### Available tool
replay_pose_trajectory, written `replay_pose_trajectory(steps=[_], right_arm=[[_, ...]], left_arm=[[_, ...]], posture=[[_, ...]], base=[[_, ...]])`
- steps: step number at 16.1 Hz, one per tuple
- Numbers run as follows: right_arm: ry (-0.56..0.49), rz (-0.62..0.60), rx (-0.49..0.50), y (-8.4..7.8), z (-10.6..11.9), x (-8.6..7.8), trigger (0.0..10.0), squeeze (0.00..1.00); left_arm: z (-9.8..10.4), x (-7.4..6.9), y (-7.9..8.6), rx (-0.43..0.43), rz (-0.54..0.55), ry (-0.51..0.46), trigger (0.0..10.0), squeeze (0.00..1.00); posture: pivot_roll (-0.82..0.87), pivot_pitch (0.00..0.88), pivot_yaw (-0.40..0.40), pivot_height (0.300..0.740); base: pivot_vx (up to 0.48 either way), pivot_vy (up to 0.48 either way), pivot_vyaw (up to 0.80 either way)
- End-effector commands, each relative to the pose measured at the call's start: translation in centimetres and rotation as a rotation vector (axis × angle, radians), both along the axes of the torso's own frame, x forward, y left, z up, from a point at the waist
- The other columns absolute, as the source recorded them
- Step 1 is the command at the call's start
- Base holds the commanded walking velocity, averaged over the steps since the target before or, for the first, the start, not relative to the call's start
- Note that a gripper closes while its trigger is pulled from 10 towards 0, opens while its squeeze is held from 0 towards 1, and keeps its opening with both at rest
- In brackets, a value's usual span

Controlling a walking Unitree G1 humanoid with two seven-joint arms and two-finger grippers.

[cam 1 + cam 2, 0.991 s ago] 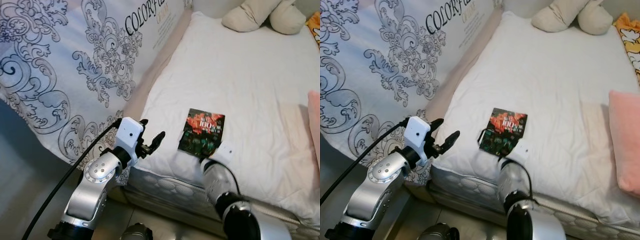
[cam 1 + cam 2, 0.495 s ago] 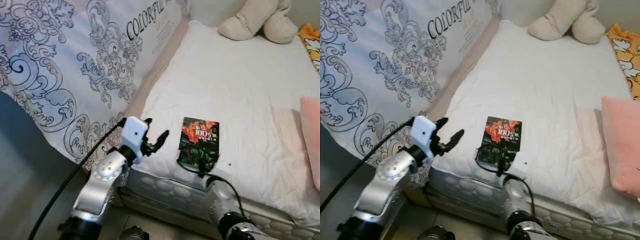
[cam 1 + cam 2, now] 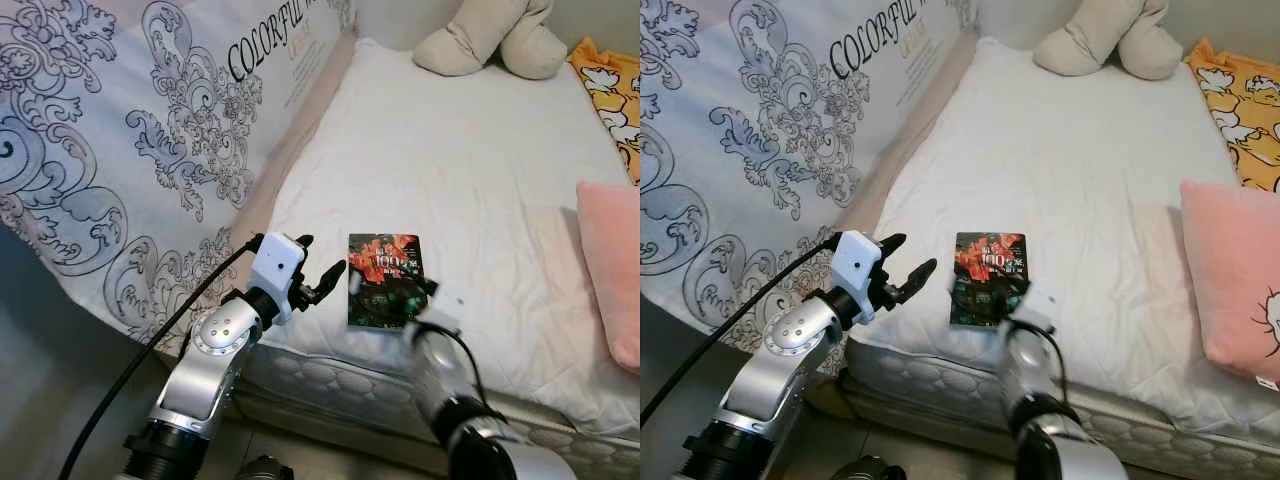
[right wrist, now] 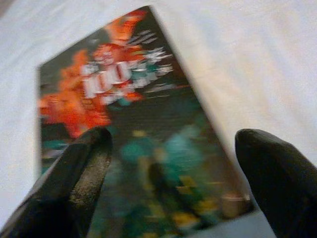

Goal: Clean up the room

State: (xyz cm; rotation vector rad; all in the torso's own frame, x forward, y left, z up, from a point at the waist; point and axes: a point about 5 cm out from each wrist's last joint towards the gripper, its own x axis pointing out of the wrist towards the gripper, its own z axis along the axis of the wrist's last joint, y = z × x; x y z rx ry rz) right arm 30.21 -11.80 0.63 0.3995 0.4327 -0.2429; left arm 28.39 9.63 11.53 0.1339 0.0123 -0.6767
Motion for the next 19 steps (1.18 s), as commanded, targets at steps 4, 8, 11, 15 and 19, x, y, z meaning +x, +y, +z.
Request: replay_pose_trajectory(steps=[4, 8, 11, 15, 19], right_arm=[[-0.251, 0.086, -0.189, 0.2, 4.0, 2.2, 10.0, 0.00], [-0.464, -0.077, -0.505, -6.9, 7.7, 0.8, 10.0, 0.00], [-0.422, -0.111, -0.663, -10.9, 6.2, -3.4, 10.0, 1.00], [-0.245, -0.111, -0.555, -11.6, 2.7, -7.8, 10.0, 1.00], [-0.322, -0.037, -0.525, -9.4, 4.4, -5.8, 10.0, 1.00]], left_arm=[[0.3, 0.7, -0.2, -0.023, 0.024, -0.001, 10.0, 0.00], [-0.7, 2.5, 0.7, -0.093, 0.222, 0.061, 10.0, 1.00], [-3.1, 3.2, 2.2, -0.032, 0.368, 0.134, 10.0, 1.00], [-2.2, 4.0, 2.8, -0.043, 0.416, 0.054, 10.0, 1.00], [-1.7, 4.9, 1.9, -0.099, 0.415, 0.040, 10.0, 1.00]], posture=[[0.20, 0.000, 0.027, 0.740], [0.14, 0.000, 0.009, 0.740], [0.08, 0.000, 0.011, 0.740], [0.03, 0.000, 0.046, 0.740], [0.01, 0.000, 0.055, 0.740]], base=[[0.000, 0.000, 0.00], [0.000, 0.000, 0.00], [0.000, 0.000, 0.00], [0.000, -0.120, 0.00], [0.000, -0.472, 0.00]])
